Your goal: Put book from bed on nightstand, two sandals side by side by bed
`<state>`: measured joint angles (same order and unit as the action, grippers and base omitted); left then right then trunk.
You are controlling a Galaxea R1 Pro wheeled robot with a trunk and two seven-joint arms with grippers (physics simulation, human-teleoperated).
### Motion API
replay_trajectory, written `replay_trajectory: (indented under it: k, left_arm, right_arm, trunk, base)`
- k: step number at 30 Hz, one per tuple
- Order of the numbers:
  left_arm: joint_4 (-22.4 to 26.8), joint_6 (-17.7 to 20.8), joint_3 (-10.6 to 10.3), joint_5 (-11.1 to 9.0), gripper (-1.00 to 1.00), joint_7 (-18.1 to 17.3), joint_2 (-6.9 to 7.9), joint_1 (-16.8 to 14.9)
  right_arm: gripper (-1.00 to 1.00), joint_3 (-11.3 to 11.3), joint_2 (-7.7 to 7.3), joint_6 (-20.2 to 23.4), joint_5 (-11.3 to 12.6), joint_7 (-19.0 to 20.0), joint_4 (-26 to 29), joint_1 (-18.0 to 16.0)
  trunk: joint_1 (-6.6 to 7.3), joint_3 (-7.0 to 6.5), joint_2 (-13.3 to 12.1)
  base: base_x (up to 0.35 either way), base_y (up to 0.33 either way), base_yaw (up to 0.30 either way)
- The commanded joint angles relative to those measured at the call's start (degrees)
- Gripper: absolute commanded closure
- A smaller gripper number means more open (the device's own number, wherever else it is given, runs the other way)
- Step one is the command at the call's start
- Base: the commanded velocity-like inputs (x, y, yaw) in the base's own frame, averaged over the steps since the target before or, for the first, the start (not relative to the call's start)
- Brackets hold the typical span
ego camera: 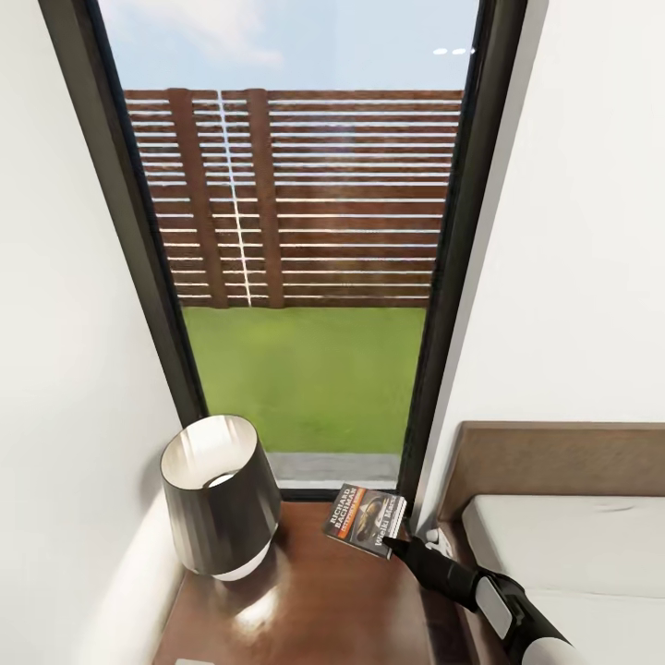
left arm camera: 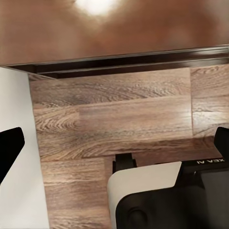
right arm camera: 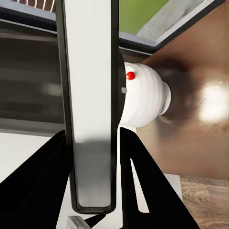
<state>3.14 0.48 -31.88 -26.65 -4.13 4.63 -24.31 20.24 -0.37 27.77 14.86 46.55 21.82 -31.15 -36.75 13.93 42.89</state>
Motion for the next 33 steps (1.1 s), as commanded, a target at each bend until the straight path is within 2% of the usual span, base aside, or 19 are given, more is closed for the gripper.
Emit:
replay_trajectory:
  k: [1,13,27,33]
  left_arm:
    - [0.02,0.05,-0.46,-0.60,-1.00,-0.17,0.03,-0.03]
    - [0.02,0.05,-0.46,-0.60,-1.00,-0.17,0.03,-0.03]
    - [0.02,0.05,-0.46,-0.60,-1.00,-0.17,0.03,-0.03]
    - [0.02,0.05,-0.46,-0.60,-1.00,-0.17,0.03,-0.03]
  right_arm:
    - [1.00,0.24,0.02,0.44,0.26,0.12,-0.02,-0.05]
    - [1.00,0.24,0.02,0.53,0.23,0.02,-0.02,-0.05]
    - [1.00,-0.15,0.08,0.76,0.08,-0.44,-0.21,-0.11]
    - [1.00,-0.33,0.08,2.92,-0.28,-0.53,-0.42,-0.20]
  trunk:
    - [-0.24,0.26,0.48]
    - [-2.87,2.42,5.29]
    - [-2.87,2.42,5.29]
    - [-2.87,2.42,5.29]
  base:
    - [0.000,0.000,0.000]
    - [0.000,0.000,0.000]
    - [0.000,0.000,0.000]
    - [0.000,0.000,0.000]
